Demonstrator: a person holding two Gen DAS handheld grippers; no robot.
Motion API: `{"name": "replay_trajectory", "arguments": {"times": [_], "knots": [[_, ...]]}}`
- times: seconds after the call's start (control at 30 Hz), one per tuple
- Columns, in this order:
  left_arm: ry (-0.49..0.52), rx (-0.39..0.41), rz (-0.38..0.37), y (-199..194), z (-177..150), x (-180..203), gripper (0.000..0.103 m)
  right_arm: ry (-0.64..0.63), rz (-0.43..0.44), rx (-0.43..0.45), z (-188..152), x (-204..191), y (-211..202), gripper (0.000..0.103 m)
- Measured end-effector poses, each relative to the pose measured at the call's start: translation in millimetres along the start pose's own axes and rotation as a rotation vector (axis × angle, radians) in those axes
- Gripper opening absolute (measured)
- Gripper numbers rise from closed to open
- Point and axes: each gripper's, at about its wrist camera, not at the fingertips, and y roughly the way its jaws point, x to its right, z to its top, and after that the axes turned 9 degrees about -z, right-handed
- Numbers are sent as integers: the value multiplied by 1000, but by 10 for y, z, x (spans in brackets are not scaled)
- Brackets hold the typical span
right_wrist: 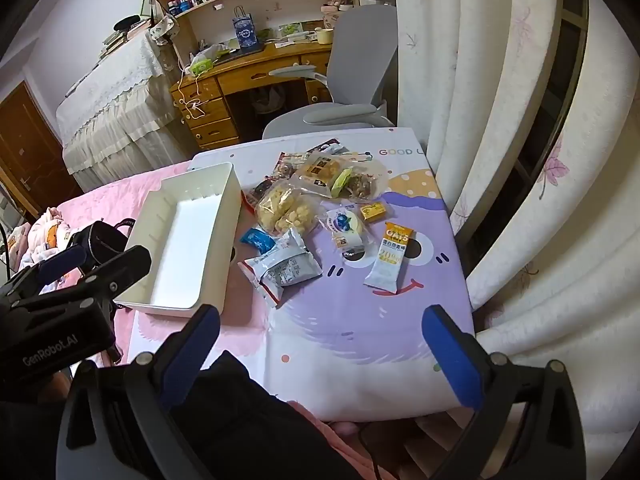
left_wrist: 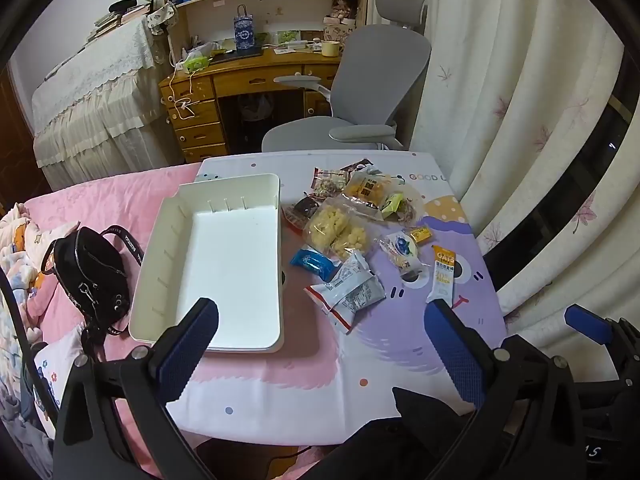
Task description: Organize snacks
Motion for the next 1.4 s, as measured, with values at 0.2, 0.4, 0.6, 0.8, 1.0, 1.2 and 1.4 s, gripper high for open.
{"name": "replay_trajectory", "arguments": {"times": [0.2,0.4,0.6,0.8,1.0,1.2,1.4], "knots": [[-2,0,-2,0,-2,0,102,-1,2,1,6,5,8,102],[-5,-3,-2,4,-10,4,102,2,3,0,10,9,5,102],[4,-14,-4,92,-33,42,103,3,6,1,9,16,-7,103],[3,-16,-4,82,-34,18,102,5,8,0,13,10,-5,103],[2,-18,-3,88,-26,26,102,6,9,0,20,2,-1,103],[0,-20,-2,91,-16,32,102,5,10,-1,35,-22,10,103],[-2,-20,-5,102,-29,12,102,6,9,-3,45,-40,23,103]]}}
